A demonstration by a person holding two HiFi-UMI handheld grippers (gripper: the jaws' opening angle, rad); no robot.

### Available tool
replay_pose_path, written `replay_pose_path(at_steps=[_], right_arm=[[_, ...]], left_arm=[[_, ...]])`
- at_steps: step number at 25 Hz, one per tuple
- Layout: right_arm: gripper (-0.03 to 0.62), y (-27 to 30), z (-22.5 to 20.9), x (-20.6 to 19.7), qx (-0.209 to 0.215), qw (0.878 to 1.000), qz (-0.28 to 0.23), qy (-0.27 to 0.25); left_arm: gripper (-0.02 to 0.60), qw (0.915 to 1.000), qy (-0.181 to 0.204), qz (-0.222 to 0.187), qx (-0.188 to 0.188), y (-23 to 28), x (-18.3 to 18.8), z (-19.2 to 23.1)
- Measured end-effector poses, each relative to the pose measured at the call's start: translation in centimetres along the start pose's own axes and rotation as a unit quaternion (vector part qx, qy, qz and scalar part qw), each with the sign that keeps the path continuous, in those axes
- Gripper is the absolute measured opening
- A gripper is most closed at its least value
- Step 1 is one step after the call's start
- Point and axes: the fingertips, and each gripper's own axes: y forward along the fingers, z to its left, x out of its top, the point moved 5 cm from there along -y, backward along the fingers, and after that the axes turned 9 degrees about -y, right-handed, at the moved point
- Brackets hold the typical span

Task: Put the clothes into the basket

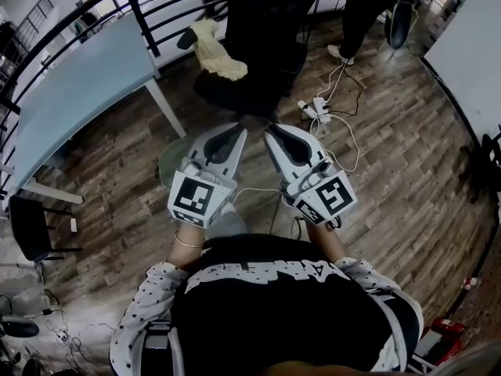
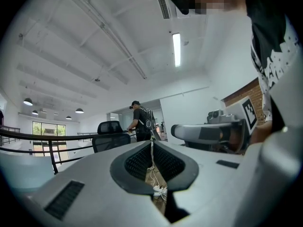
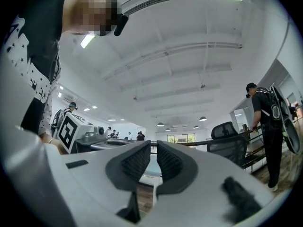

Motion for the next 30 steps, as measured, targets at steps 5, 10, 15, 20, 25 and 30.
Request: replay_pose_path(at_steps=[5,10,15,20,25,30], right_arm=[[0.034,2.2,-0.4,-0.6,0.009,1.000,0.000,0.003],[0.034,4.0,-1.1,-1.0,0.010,1.000,0.005,-0.001],[0.034,5.1,-2.2,-1.4,0.006,1.000,0.007,-0.003],[0.034,6.1,-3.3,-1.8,0.002,1.000,0.010,-0.003],[0.034,7.0,-3.4,-2.2,0.010,1.000,0.011,-0.008],[0.035,8.2,-3.8,-2.4,0.010,1.000,0.013,-0.006]], left_arm=[[0.021,1.0000,-0.006,0.000,0.004,0.6,-0.3,2.0],[0.021,1.0000,-0.005,-0.003,-0.001,1.7,-0.1,3.7],[0.021,1.0000,-0.005,-0.005,-0.006,3.0,-0.1,5.0],[0.021,0.9999,-0.007,-0.005,-0.012,4.2,-0.2,6.1],[0.021,0.9998,-0.013,-0.003,-0.012,4.7,-0.7,7.0],[0.021,0.9999,-0.009,-0.001,-0.012,5.0,-0.4,8.2]])
